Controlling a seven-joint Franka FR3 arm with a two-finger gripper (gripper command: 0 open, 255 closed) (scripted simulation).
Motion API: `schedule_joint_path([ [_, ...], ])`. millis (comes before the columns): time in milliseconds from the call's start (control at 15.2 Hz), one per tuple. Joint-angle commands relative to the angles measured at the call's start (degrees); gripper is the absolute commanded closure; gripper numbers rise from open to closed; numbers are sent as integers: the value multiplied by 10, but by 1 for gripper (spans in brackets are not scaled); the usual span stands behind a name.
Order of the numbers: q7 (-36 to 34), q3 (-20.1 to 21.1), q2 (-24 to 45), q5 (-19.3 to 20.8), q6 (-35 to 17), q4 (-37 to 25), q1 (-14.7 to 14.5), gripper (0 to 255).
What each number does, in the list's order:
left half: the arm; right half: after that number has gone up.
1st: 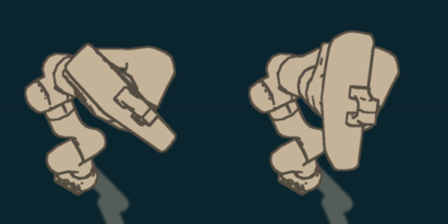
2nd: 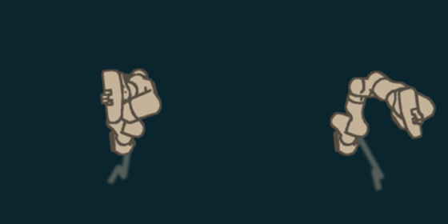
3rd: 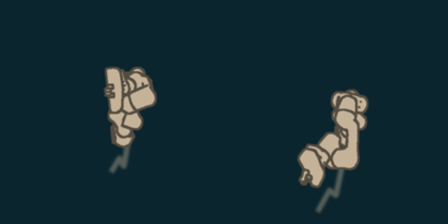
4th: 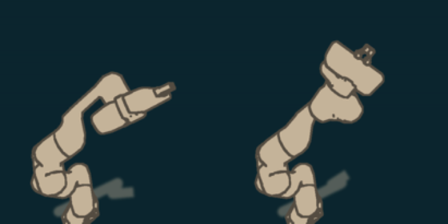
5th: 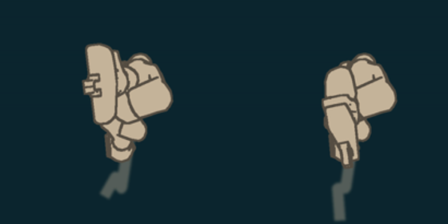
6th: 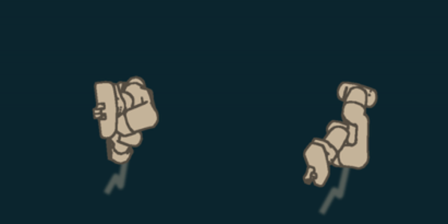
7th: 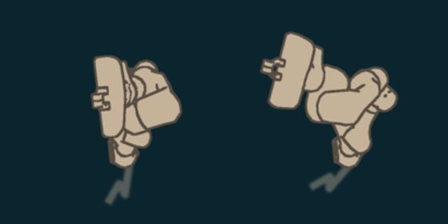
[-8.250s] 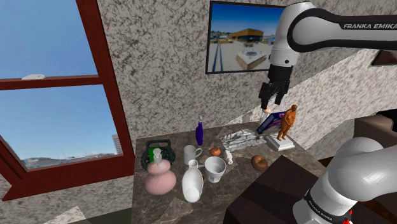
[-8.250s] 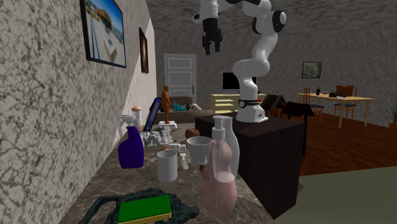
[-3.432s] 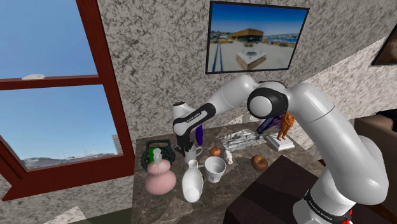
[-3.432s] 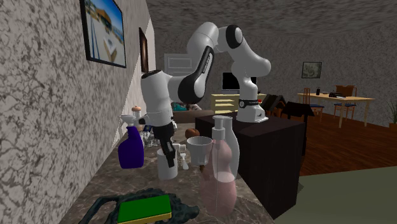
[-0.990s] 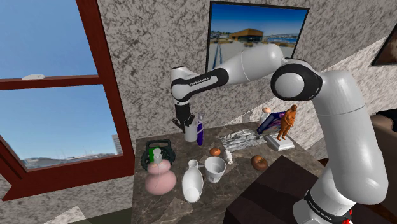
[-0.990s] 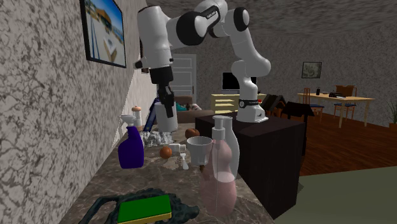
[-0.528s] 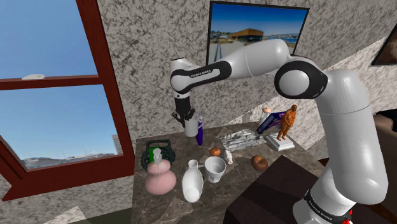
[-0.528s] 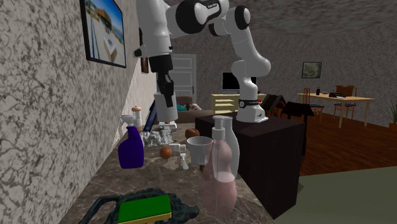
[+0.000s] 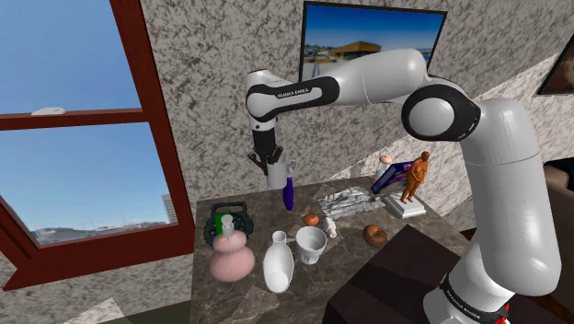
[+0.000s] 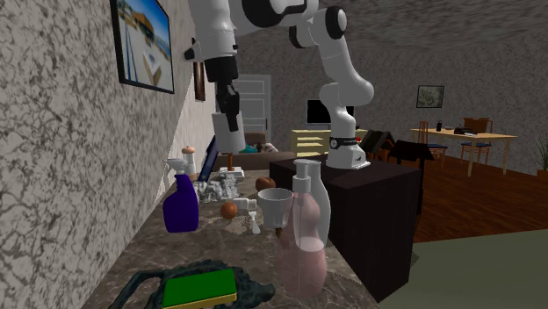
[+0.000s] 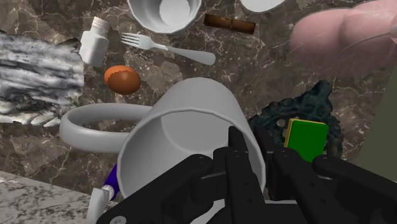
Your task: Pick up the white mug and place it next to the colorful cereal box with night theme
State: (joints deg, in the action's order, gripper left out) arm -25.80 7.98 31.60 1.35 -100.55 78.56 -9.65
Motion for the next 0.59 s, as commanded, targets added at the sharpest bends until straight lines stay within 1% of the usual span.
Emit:
schedule_joint_path([
  [0,0,0,-2,0,15,-12,0,255],
  [198,-1,1,-5,-1,31,-26,-1,255],
  [528,44,-9,-103,-9,-20,124,39,255],
])
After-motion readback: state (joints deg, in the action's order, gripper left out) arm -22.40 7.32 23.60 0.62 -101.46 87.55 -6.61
